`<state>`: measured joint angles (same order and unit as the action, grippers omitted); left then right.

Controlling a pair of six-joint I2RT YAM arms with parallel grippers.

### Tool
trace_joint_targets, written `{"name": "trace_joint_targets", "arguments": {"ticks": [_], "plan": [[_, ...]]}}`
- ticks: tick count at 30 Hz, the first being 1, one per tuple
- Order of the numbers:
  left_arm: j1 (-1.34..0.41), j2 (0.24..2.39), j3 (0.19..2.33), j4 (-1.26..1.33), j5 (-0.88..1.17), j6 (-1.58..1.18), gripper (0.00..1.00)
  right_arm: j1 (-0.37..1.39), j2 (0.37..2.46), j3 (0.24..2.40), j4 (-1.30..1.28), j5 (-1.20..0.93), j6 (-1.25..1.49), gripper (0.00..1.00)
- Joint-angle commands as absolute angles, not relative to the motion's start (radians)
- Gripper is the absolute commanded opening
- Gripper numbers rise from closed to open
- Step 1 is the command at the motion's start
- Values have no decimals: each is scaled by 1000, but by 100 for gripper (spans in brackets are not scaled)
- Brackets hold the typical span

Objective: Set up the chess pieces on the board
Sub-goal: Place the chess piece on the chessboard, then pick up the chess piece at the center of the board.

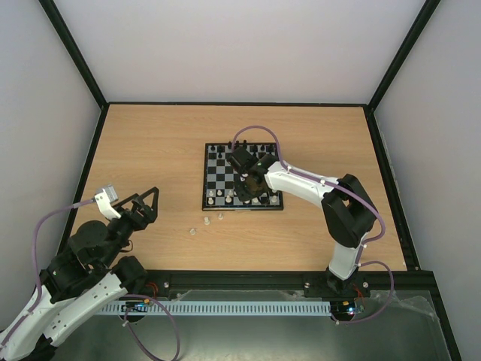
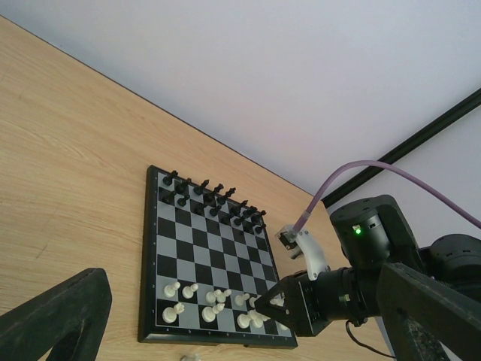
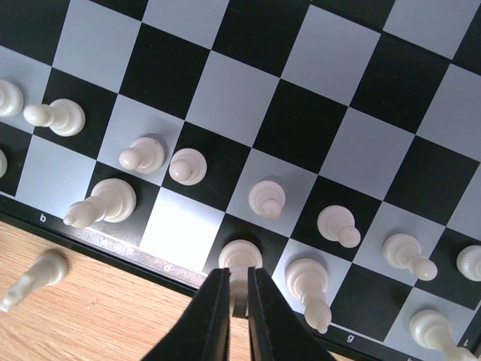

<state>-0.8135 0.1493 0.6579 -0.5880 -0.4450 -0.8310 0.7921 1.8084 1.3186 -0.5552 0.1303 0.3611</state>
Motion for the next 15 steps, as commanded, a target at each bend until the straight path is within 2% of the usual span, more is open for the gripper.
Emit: {"name": "trace_joint_targets", "arguments": {"ticks": [1, 9, 12, 15], "plan": [[-815, 156, 660, -568, -442, -819, 99, 786, 1820, 1341, -577, 123, 350, 11], [-815, 155, 660, -570, -445, -820, 99, 787, 1792, 1339, -585, 116, 355, 18], [-816, 156, 656, -569, -446, -822, 100, 786, 1762, 1334, -589, 114, 357, 25], [-816, 162, 656, -567, -446, -823, 99, 786, 1717, 1330, -596, 111, 359, 36]]}}
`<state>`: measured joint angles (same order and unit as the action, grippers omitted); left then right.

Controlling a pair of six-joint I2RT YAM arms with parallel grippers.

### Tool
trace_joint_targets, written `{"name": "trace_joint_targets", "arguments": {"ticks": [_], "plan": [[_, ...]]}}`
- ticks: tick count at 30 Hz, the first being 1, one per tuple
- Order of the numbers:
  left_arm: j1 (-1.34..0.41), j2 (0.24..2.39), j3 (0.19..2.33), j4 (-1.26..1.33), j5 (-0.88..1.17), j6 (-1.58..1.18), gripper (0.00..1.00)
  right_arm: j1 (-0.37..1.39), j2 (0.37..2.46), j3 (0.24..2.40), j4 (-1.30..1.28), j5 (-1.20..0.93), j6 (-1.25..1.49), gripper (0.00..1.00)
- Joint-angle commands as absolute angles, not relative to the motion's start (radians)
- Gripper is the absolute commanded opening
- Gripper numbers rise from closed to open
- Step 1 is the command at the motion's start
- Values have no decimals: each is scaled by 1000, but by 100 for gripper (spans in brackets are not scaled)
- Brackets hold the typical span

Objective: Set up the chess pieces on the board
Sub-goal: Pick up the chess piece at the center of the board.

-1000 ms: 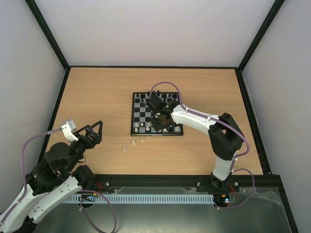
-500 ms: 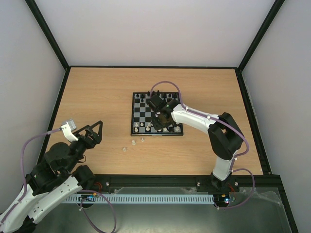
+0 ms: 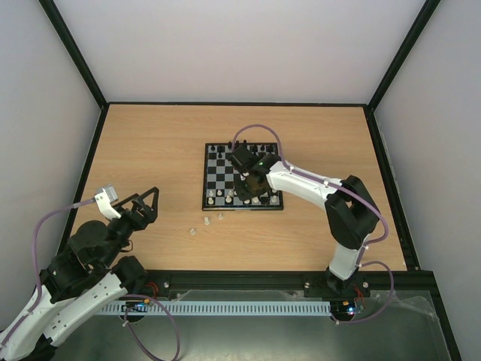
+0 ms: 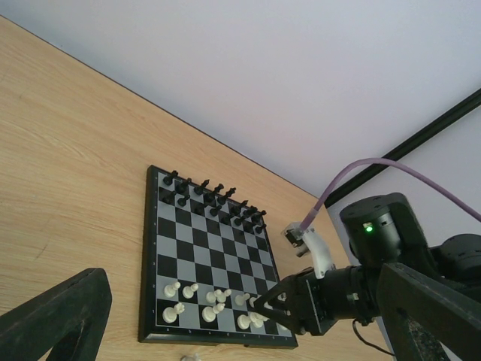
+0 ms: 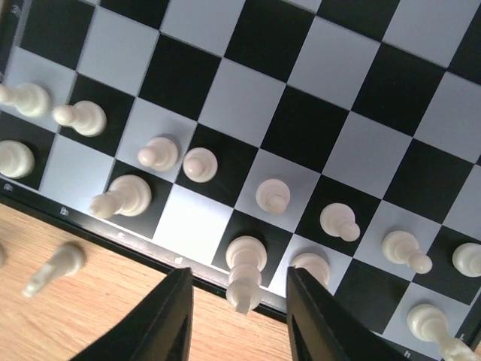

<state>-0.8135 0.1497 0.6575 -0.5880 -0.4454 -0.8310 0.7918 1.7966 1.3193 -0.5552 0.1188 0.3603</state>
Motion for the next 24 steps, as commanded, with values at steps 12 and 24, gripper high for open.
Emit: {"name": "trace_joint_targets", "arguments": {"ticks": [12, 24], "plan": [[-816, 214, 652, -522, -460, -831, 100, 890, 1593, 1305, -596, 75, 365, 81], [-816, 240, 605, -424, -440, -801, 99, 993, 1610, 1214, -505, 44, 411, 99]]}}
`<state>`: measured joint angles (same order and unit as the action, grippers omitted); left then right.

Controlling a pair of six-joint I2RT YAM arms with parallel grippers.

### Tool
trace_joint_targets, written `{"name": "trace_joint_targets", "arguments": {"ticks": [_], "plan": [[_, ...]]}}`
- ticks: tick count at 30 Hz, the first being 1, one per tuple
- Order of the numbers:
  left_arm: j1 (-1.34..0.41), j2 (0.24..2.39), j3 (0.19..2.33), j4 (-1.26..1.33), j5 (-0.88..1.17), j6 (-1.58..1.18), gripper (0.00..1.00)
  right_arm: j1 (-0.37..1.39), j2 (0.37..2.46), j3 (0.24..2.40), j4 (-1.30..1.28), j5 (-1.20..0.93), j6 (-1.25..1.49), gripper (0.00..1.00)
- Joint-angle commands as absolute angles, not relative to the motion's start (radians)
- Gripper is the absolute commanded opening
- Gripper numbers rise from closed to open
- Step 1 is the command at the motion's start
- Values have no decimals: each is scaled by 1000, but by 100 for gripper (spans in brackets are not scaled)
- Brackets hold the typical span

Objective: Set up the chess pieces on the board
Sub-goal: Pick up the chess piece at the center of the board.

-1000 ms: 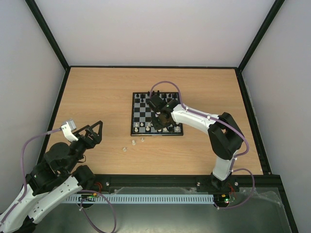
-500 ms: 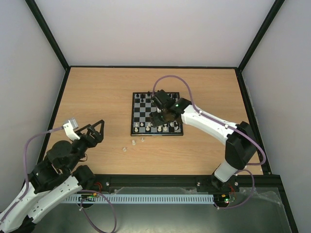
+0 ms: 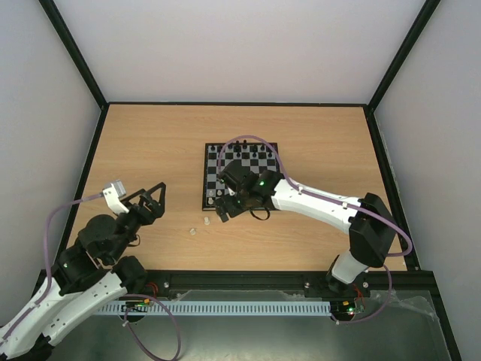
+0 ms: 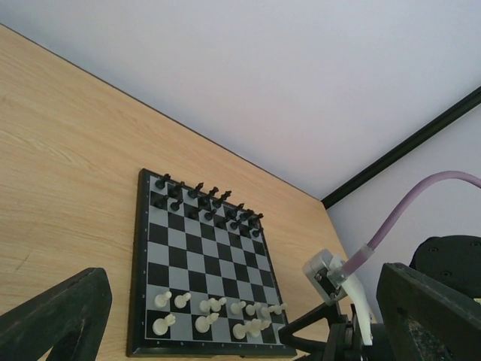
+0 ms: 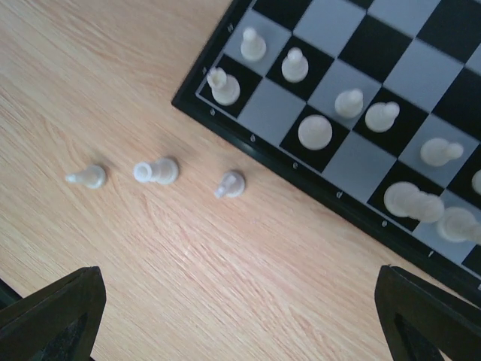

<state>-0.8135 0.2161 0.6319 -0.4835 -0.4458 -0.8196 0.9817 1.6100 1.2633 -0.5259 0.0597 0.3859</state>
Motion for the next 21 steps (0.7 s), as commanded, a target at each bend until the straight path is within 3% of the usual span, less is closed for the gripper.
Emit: {"name": "trace_joint_targets", "arguments": {"ticks": [1, 21], "plan": [[-816, 250, 604, -424, -440, -802, 100, 995, 1605, 1200, -499, 45, 416, 99], [-816, 365, 608, -356, -396, -786, 100, 1000, 1531, 1126, -482, 22, 401, 98]]}}
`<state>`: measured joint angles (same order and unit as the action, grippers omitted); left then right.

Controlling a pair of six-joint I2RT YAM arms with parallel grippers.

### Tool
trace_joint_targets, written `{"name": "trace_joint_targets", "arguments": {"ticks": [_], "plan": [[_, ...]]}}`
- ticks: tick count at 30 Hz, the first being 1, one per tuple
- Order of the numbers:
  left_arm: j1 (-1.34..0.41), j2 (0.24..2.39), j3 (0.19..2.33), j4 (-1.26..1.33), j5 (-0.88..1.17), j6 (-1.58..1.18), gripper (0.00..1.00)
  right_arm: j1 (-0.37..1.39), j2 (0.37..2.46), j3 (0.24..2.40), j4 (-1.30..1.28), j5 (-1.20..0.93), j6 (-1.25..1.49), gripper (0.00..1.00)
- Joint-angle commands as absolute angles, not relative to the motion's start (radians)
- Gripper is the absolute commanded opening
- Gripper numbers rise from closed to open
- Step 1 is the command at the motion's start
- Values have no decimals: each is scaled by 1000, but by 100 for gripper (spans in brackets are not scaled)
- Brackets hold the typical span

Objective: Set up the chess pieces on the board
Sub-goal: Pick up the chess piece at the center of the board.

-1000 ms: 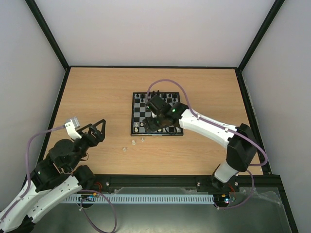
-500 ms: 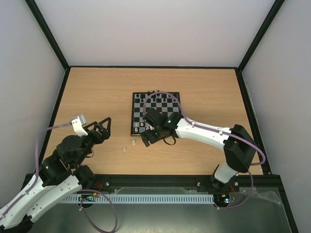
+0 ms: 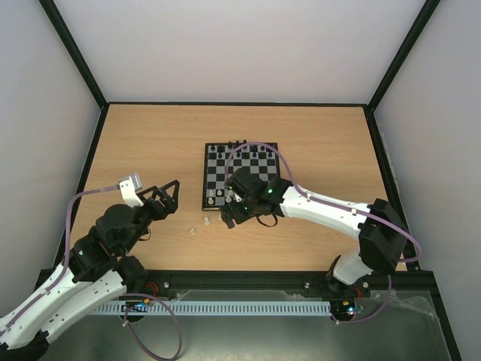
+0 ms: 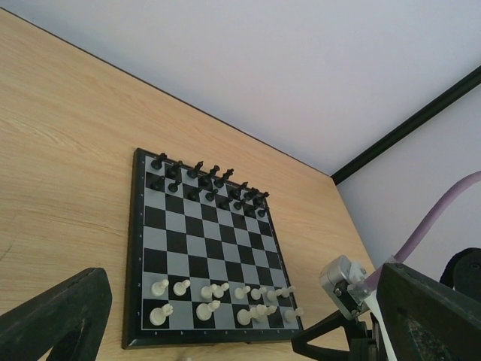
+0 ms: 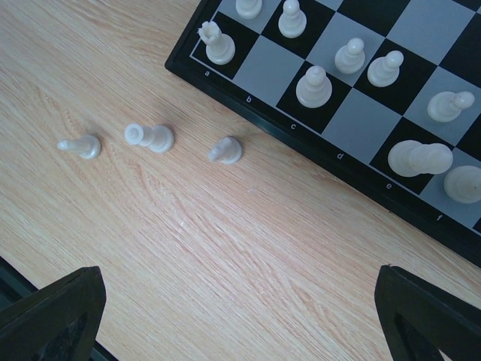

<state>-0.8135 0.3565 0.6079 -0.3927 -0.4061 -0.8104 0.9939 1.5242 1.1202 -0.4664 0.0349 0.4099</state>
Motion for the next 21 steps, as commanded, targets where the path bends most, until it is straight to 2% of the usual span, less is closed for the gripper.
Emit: {"name": "trace_joint_targets", "arguments": {"ticks": [1, 12, 21], "plan": [[-816, 363, 612, -358, -396, -782, 100, 1000, 1535, 1132, -484, 20, 400, 99], [-815, 302, 609, -376, -415, -785, 99, 1003, 1616, 1203, -479, -26, 377, 100], [-816, 249, 598, -414, -439, -789, 99, 1037, 1785, 1311, -453, -62, 371, 80]]}}
